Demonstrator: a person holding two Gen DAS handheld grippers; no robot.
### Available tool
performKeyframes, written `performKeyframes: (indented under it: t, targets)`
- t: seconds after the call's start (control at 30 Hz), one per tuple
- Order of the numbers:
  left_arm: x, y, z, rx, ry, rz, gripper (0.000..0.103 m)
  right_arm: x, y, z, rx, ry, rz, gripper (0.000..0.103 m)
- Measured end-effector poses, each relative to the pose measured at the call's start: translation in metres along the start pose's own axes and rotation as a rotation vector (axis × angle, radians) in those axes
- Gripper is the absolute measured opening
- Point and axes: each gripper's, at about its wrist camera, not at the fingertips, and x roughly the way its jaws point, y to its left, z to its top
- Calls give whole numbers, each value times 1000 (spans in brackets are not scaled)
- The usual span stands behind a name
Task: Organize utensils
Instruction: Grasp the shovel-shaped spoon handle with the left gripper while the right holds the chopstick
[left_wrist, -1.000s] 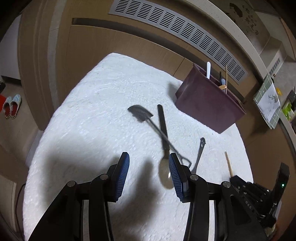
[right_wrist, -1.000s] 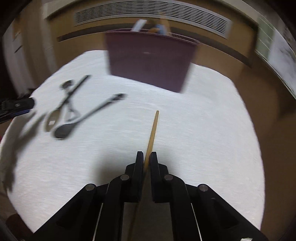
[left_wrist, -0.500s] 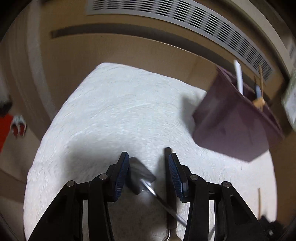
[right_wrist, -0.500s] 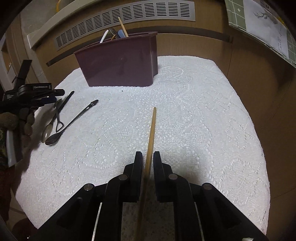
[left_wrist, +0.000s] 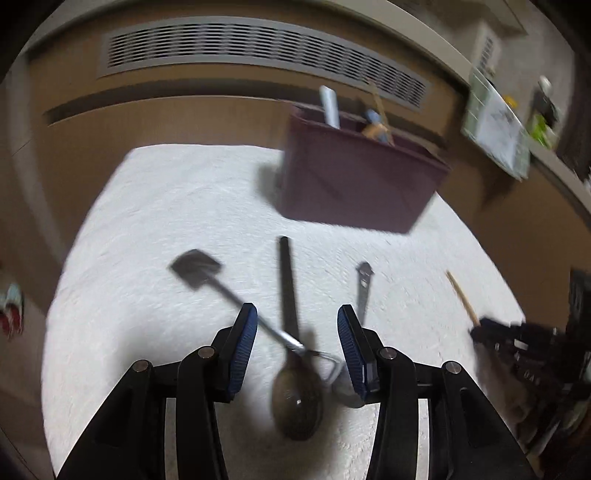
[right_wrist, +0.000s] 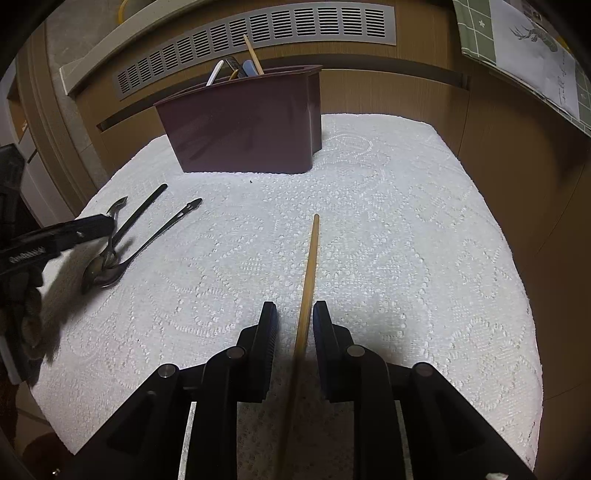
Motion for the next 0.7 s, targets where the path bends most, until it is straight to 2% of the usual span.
performKeyframes:
  t: [0.07,0.13,0.17,0.33,0.43,0.53,0.7]
  targets:
    - [-4,16,2,-116,29,18,46,0,0,0,-2,-1,-2,19]
    - [5,29,6,-205,70,4,46,0,0,0,-1,-2,-2,19]
    - [11,35,10,-232,84,33,46,0,0,0,-2,-2,-3,19]
    - [42,48,30,-260,100,141,46,0,2,-1,-11,-2,-13,19]
    - [56,45,45,-238,98,175,46,0,4,-1,-22,-2,-23,19]
    - [72,30,51,-170,104,186,46,1,6,-1,-39,1,-33,20]
    - [83,3,50,-42,113,149,46,1,7,-1,-49,4,-18,25]
